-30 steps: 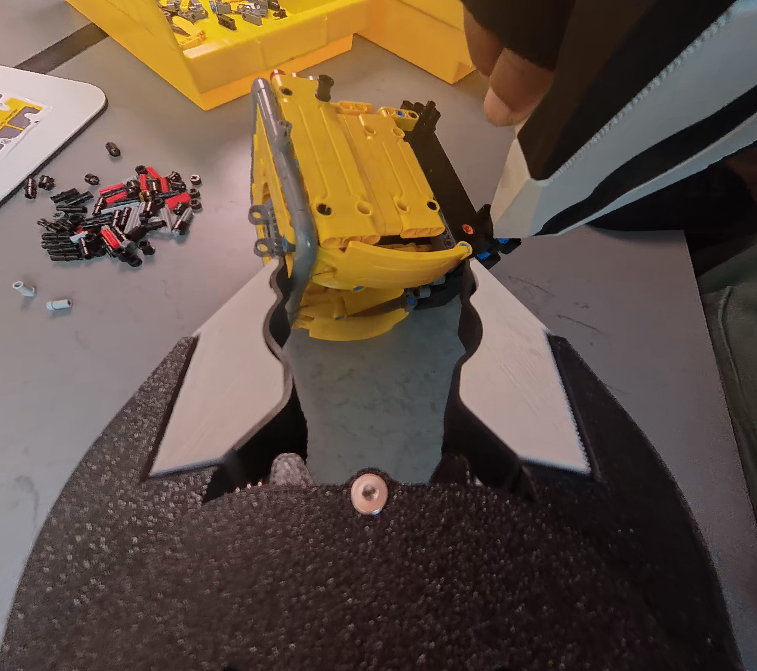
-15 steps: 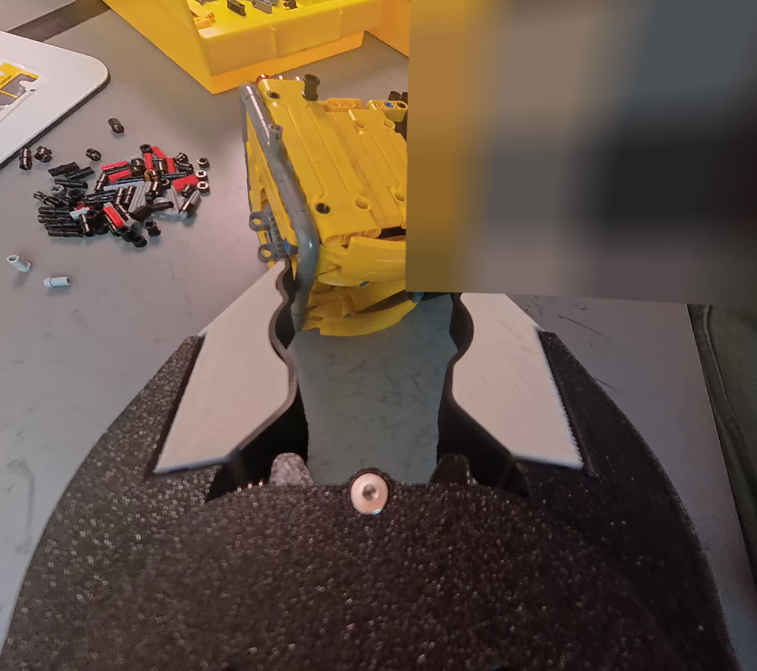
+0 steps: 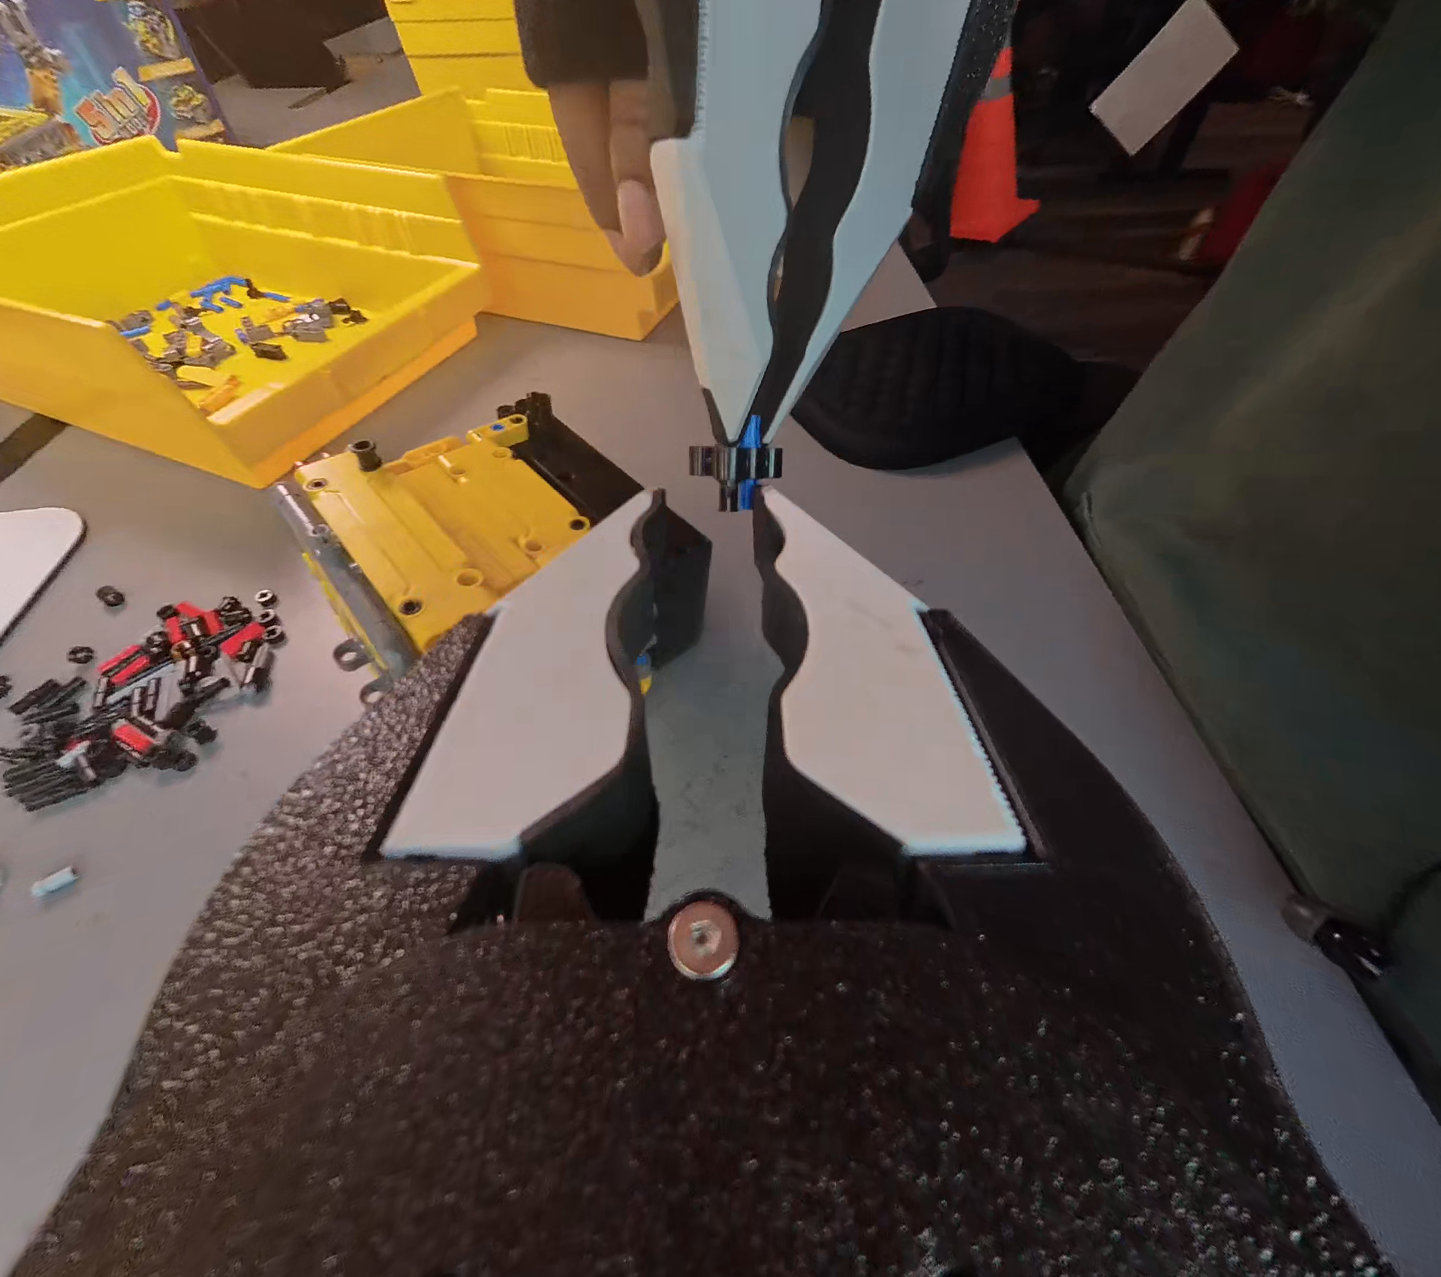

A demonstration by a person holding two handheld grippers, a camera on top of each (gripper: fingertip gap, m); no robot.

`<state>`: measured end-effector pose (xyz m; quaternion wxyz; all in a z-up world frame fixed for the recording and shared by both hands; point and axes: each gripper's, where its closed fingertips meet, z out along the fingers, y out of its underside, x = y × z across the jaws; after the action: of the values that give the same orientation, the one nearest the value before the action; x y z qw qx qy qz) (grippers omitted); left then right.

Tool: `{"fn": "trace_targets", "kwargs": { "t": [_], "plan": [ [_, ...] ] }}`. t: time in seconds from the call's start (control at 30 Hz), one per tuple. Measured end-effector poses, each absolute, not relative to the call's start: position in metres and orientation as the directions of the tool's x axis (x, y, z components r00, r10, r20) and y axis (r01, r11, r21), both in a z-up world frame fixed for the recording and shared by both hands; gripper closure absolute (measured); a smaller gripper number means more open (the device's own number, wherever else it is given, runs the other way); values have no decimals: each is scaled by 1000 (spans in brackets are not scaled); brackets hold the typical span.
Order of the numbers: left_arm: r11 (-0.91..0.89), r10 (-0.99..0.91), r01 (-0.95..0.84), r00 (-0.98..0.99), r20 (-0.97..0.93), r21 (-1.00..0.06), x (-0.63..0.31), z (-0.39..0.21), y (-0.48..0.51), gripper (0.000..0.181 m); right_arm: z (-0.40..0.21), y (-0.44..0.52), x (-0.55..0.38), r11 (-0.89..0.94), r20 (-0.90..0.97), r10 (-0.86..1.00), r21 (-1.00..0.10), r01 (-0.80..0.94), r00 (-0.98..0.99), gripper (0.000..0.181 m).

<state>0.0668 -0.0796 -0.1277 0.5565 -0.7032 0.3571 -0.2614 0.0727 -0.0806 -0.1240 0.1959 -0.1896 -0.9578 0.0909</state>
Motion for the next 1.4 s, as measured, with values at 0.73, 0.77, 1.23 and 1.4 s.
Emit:
{"fn": "trace_targets", "kwargs": {
  "t": [0.73, 0.77, 1.23, 1.4],
  "plan": [
    [-96, -847, -104, 531, 26, -990, 77, -122, -88, 178, -121, -87, 71, 644, 222, 730, -539, 543, -646, 170],
    [-100, -843, -101, 537, 30, -990, 76, -122, -87, 178, -122, -86, 70, 624, 202, 748, -540, 565, -632, 171],
    [-320, -672, -129, 730, 129, -938, 16, -173, -29, 102, -157, -48, 80, 409, 26, 901, -387, 827, -434, 171],
    [-335, -615, -246, 788, 14, -909, 33, -179, -39, 109, -167, -46, 89, 440, 36, 891, -310, 843, -452, 171]
  ]
}}
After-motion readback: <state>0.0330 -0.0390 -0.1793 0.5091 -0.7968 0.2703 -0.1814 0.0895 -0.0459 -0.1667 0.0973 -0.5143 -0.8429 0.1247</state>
